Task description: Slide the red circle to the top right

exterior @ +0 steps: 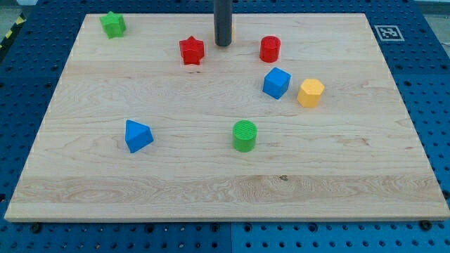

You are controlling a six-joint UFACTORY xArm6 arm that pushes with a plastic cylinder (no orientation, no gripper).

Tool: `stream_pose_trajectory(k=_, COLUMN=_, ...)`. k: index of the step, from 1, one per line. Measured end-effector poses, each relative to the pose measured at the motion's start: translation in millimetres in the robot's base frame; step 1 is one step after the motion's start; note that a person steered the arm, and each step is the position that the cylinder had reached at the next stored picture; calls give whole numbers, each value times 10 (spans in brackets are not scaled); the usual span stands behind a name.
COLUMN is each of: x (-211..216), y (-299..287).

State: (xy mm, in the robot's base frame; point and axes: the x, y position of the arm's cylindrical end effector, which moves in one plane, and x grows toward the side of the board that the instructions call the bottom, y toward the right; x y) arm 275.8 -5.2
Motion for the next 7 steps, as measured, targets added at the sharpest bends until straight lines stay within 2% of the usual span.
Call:
stream_pose_trajectory(k=2, x=-223, y=2)
stream_pose_trajectory(k=3, x=-150, y=41)
stream_pose_trajectory(k=4, x=307, y=236)
stream_pose_trajectory(k=6, x=424, y=300)
stream_pose_trajectory(k=7, x=424, y=555)
